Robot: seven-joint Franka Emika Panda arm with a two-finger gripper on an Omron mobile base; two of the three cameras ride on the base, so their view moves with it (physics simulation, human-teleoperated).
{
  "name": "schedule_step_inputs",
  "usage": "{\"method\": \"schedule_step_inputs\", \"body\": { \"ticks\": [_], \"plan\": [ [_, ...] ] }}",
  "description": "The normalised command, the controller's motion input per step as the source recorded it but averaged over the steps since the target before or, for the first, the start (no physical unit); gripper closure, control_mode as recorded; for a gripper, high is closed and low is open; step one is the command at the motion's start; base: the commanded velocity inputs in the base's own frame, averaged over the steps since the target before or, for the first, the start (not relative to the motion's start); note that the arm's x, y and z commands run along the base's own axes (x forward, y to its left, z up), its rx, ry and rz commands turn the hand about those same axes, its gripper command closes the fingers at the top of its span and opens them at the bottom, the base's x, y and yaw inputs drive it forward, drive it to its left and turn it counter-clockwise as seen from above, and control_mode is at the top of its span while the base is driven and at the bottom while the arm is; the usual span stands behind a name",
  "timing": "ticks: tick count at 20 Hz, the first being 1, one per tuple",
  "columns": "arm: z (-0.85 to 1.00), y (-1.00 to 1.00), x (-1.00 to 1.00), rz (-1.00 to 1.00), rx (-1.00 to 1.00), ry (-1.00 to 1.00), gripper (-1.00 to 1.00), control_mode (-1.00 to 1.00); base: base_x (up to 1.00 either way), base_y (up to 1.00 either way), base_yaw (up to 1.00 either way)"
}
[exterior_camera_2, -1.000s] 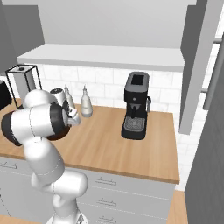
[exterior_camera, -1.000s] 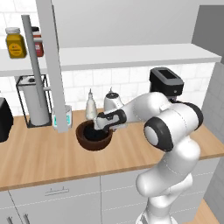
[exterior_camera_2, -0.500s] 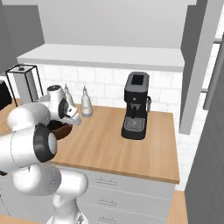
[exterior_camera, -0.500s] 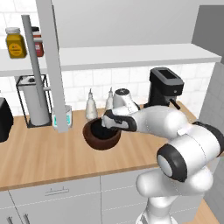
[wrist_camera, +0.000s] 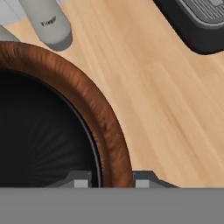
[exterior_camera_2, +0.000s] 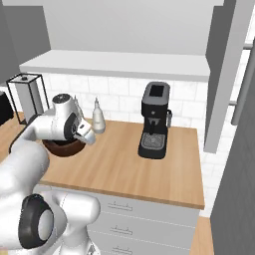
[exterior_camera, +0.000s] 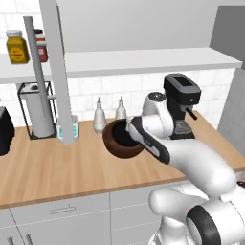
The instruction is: Pick up the bowls on the counter and stack them on top of one another in the open cabinet. Place the smaller bowl on top of the larger bowl.
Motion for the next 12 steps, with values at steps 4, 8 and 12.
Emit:
{"method": "schedule_step_inputs", "body": {
  "ticks": [4,8,12],
  "plan": [
    [0.92,-0.49,-0.67,-0.12,0.12,-0.11,1.0,-1.0,0.0,0.0,0.0],
    [1.0,-0.45,-0.66,-0.08,0.09,-0.13,1.0,-1.0,0.0,0.0,0.0],
    [1.0,-0.22,-0.51,-0.06,0.02,-0.2,1.0,-1.0,0.0,0.0,0.0]
  ]
}}
